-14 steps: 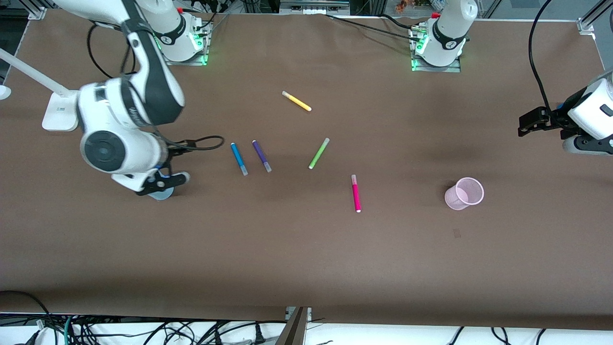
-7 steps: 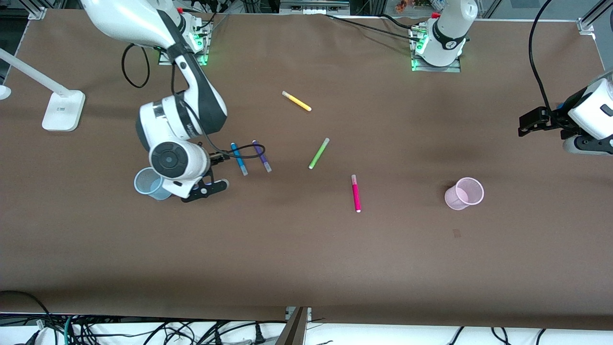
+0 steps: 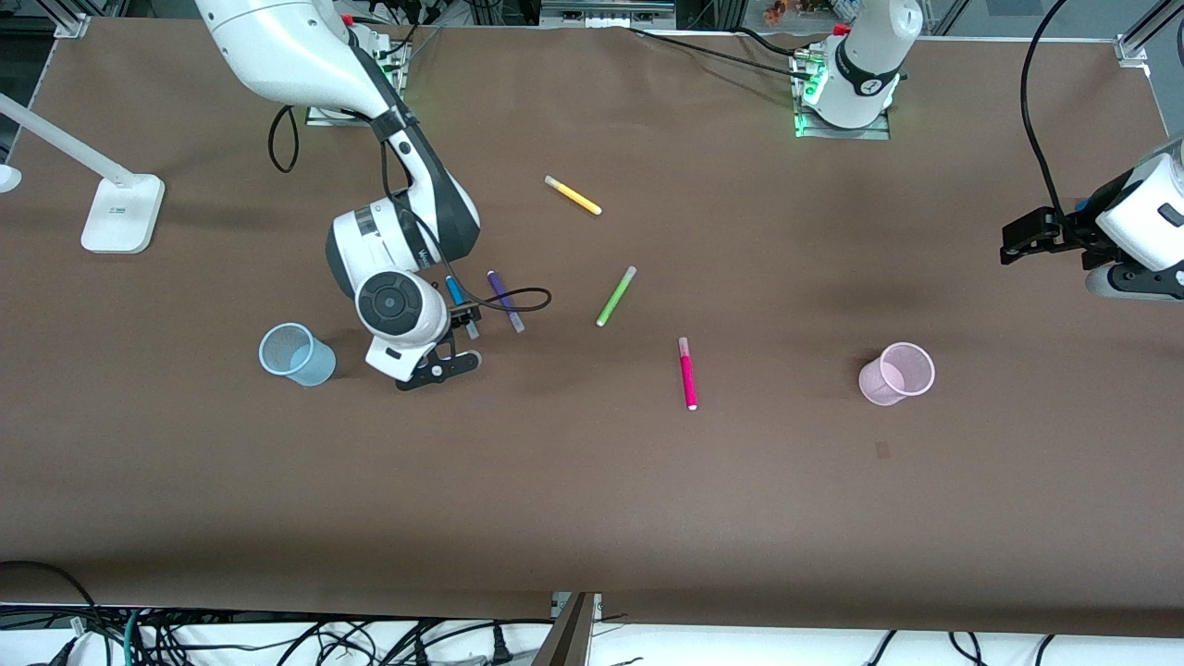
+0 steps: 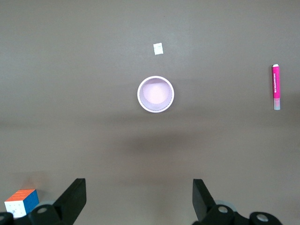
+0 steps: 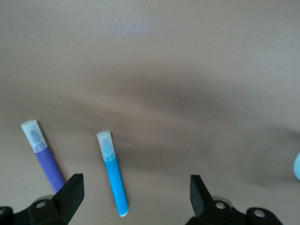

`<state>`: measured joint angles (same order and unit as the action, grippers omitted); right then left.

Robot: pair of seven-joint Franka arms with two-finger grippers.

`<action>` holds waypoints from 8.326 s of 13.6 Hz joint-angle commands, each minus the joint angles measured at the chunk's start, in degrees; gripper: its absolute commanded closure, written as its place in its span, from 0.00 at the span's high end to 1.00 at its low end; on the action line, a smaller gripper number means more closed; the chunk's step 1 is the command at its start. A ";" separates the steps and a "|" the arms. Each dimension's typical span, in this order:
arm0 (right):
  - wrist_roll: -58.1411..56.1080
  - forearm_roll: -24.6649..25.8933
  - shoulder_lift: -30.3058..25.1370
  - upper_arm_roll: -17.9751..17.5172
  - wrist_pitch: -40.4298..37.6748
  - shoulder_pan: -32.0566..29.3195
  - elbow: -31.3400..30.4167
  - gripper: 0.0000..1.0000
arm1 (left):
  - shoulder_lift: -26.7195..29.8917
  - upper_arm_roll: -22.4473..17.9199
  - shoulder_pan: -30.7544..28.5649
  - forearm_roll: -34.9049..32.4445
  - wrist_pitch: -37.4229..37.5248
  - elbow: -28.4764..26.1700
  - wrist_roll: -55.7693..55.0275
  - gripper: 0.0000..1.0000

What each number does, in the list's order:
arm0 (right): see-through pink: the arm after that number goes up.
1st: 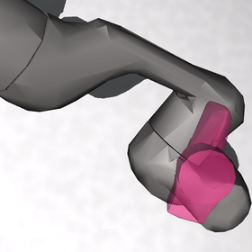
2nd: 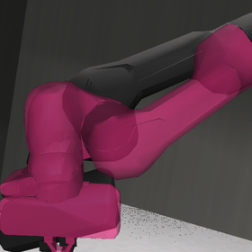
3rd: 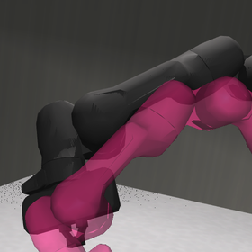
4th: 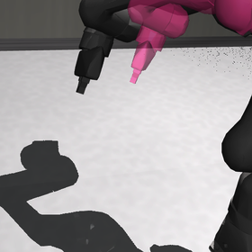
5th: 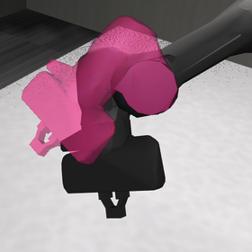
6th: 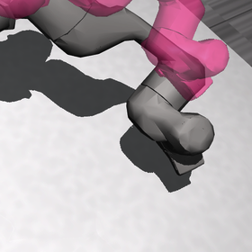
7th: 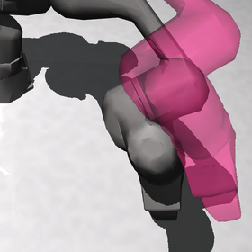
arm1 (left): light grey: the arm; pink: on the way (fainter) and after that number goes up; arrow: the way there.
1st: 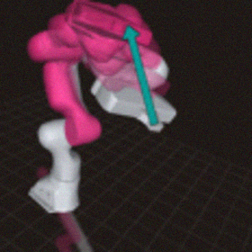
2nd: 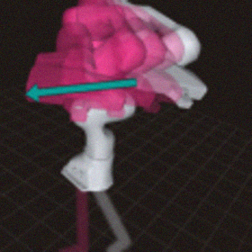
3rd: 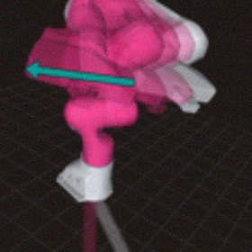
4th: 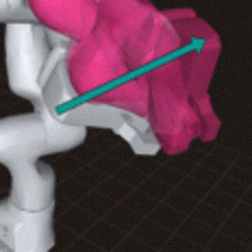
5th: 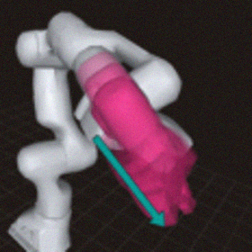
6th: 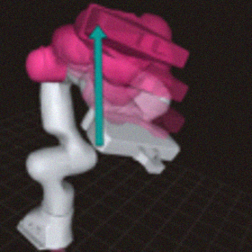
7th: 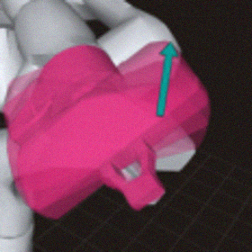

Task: Place pink and blue markers in matching cups
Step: 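Move the right gripper over the blue marker and lower it, then close the right gripper on the blue marker, then lift the blue marker while the left gripper reaches the pink marker, then carry the blue marker to the blue cup while the left gripper grasps pink, then drop the blue marker into the blue cup while the left gripper carries pink, then release the pink marker into the pink cup with the left gripper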

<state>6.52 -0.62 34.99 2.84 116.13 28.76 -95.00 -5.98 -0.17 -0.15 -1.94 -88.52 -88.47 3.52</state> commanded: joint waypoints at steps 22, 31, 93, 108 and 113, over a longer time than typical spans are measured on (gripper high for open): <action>2.09 -0.61 0.34 -1.08 15.70 2.53 -10.39 0.98 | -4.38 0.34 -0.20 1.50 1.51 3.92 -0.01 1.00; 2.09 -0.61 0.51 -1.08 15.79 2.36 -10.39 0.58 | -12.46 0.87 9.35 2.81 1.78 5.33 -1.49 1.00; -136.69 -50.97 -3.09 22.47 -26.40 -18.74 -1.24 0.21 | -39.44 -2.12 22.38 -52.45 24.80 10.52 35.32 0.00; -89.28 -41.85 -3.79 22.47 -29.82 -18.12 10.78 1.00 | -40.51 -1.77 22.29 -47.75 22.34 14.35 31.48 1.00; -60.81 -33.50 -4.06 22.29 -33.51 -16.02 17.73 1.00 | -39.29 -2.03 18.97 -30.27 22.96 24.47 20.76 1.00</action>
<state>-63.40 -37.49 31.40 25.44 84.24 11.92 -79.95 -46.12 -2.37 21.21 -38.00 -66.22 -67.62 27.50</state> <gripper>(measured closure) 0.000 0.000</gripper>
